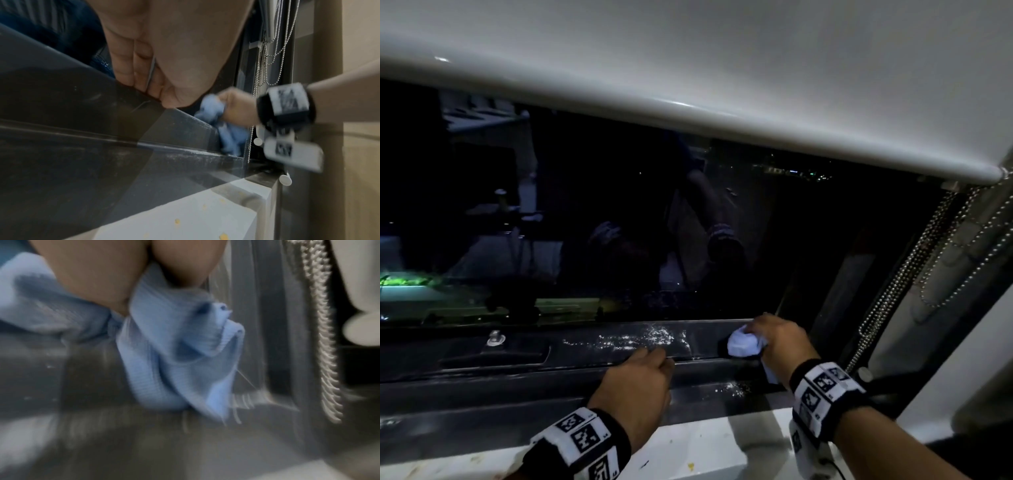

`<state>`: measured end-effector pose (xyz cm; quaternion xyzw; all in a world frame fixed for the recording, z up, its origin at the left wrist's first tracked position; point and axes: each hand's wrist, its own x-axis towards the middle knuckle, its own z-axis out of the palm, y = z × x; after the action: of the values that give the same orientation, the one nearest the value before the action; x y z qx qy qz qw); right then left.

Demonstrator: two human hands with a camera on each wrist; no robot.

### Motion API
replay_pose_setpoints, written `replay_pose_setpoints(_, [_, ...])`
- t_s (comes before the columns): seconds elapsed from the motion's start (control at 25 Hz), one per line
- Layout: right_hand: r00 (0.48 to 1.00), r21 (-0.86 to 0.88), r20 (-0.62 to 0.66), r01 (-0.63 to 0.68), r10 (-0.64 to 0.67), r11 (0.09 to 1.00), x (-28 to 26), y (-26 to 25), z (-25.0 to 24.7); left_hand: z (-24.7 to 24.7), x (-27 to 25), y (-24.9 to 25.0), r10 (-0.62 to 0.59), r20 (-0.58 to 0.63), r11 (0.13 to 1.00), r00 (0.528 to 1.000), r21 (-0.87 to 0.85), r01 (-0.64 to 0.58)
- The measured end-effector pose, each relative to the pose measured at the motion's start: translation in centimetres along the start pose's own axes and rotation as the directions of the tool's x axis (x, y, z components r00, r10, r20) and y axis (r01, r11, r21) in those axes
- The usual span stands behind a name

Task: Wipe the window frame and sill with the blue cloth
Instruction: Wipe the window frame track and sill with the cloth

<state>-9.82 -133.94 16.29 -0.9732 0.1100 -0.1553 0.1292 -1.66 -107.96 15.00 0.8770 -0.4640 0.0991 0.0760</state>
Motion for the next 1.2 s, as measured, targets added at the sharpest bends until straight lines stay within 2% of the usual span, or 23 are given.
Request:
replay_pose_setpoints(0.04, [0.999,-0.072,-0.029,-0.027,0.025,0.997,-0.3,-0.5,0.8,-0.4,0.0,0.1,-0.002,0.032,1.000,0.999,-0.024,0.003])
replay_pose_setpoints(0.08, [1.000,-0.069,-0.027,-0.002,0.000,0.998,-0.7,-1.4,1.8,-0.5,0.0,0.1,0.017,0.059,0.999,0.998,-0.030,-0.015])
replay_pose_setpoints(0.16, [0.987,0.025,-0.044,0.156,-0.155,0.987,-1.8,-3.4,3.3,0.0,-0.1,-0.1,0.050,0.066,0.999,0.997,0.003,-0.050])
replay_pose_setpoints(0.24, [0.949,0.087,-0.101,0.308,-0.299,0.947,-1.8,-3.8,1.6,-0.3,-0.2,-0.1,0.056,0.058,0.998,0.997,-0.009,-0.055])
replay_pose_setpoints(0.28, [0.951,0.096,-0.098,0.303,-0.294,0.948,-1.1,-3.2,0.5,-0.6,-0.2,0.1,0.043,0.042,0.998,0.998,-0.045,-0.041])
replay_pose_setpoints(0.32, [0.971,0.066,-0.105,0.224,-0.217,0.972,-0.4,-2.6,-0.4,-0.7,-0.3,0.2,0.023,0.065,0.999,0.998,-0.048,-0.020])
replay_pose_setpoints(0.36, [0.996,-0.027,-0.059,0.064,-0.066,0.998,0.0,-2.4,-1.1,-0.3,-0.3,0.0,0.022,0.037,0.999,0.999,-0.025,-0.021])
replay_pose_setpoints(0.4, [0.994,-0.160,-0.012,-0.114,0.113,0.981,0.2,-2.1,-0.9,-0.2,-0.2,0.0,0.018,-0.001,1.000,1.000,-0.026,-0.018])
replay_pose_setpoints(0.44, [0.978,-0.241,0.004,-0.201,0.208,0.950,-0.1,-2.4,0.0,-0.2,-0.2,0.0,0.008,-0.011,1.000,1.000,-0.028,-0.008])
replay_pose_setpoints(0.48, [0.973,-0.312,0.031,-0.209,0.229,0.927,-0.5,-3.4,1.1,-0.4,-0.1,0.0,-0.004,-0.010,0.999,1.000,-0.046,0.003])
replay_pose_setpoints(0.52, [0.995,-0.276,-0.023,-0.099,0.096,0.956,-1.0,-4.4,2.2,-0.6,-0.2,-0.1,-0.004,0.028,0.998,1.000,-0.063,0.006])
replay_pose_setpoints(0.6, [0.986,-0.046,-0.094,0.136,-0.140,0.990,-2.4,-5.3,2.7,-0.1,-0.2,-0.4,0.044,0.062,0.999,0.997,-0.029,-0.042])
replay_pose_setpoints(0.64, [0.970,0.067,-0.123,0.217,-0.208,0.974,-2.7,-4.9,2.1,0.1,-0.3,-0.6,0.060,0.053,0.998,0.997,-0.004,-0.059])
replay_pose_setpoints(0.68, [0.971,0.128,-0.108,0.227,-0.213,0.966,-2.4,-4.3,0.9,0.2,-0.3,-0.7,0.070,0.052,0.998,0.996,-0.011,-0.069])
replay_pose_setpoints(0.76, [0.991,0.128,-0.083,0.116,-0.106,0.985,-1.5,-2.7,-1.5,0.3,-0.2,-0.7,0.047,0.053,0.997,0.997,-0.070,-0.044])
replay_pose_setpoints(0.88, [0.988,-0.168,-0.016,-0.156,0.155,0.973,-0.7,-1.6,-1.9,0.9,-0.1,-1.1,0.056,-0.025,0.995,0.998,-0.077,-0.058])
replay_pose_setpoints(0.92, [0.979,-0.210,0.012,-0.198,0.205,0.957,-0.8,-2.4,-0.9,0.7,0.0,-1.2,0.064,0.003,0.995,0.998,-0.072,-0.064])
replay_pose_setpoints(0.96, [0.987,-0.205,-0.028,-0.159,0.156,0.966,-1.0,-3.4,0.4,0.6,0.0,-1.3,0.064,0.038,0.995,0.997,-0.077,-0.061])
replay_pose_setpoints(1.0, [0.995,-0.151,-0.082,-0.062,0.050,0.987,-1.4,-4.7,1.6,0.6,0.1,-1.5,0.070,0.030,0.995,0.997,-0.079,-0.068])
replay_pose_setpoints(1.08, [0.979,-0.038,-0.114,0.166,-0.169,0.985,-2.3,-5.3,2.9,0.8,0.2,-1.7,0.087,0.006,0.988,0.996,-0.128,-0.086])
replay_pose_setpoints(1.12, [0.976,0.074,-0.083,0.208,-0.202,0.975,-2.2,-4.9,2.4,0.9,0.1,-1.9,0.073,0.000,0.987,0.997,-0.144,-0.073])
replay_pose_setpoints(1.2, [0.988,0.163,-0.063,0.147,-0.138,0.976,-0.8,-3.6,0.8,0.6,-0.2,-2.8,0.053,-0.059,0.985,0.997,-0.162,-0.062])
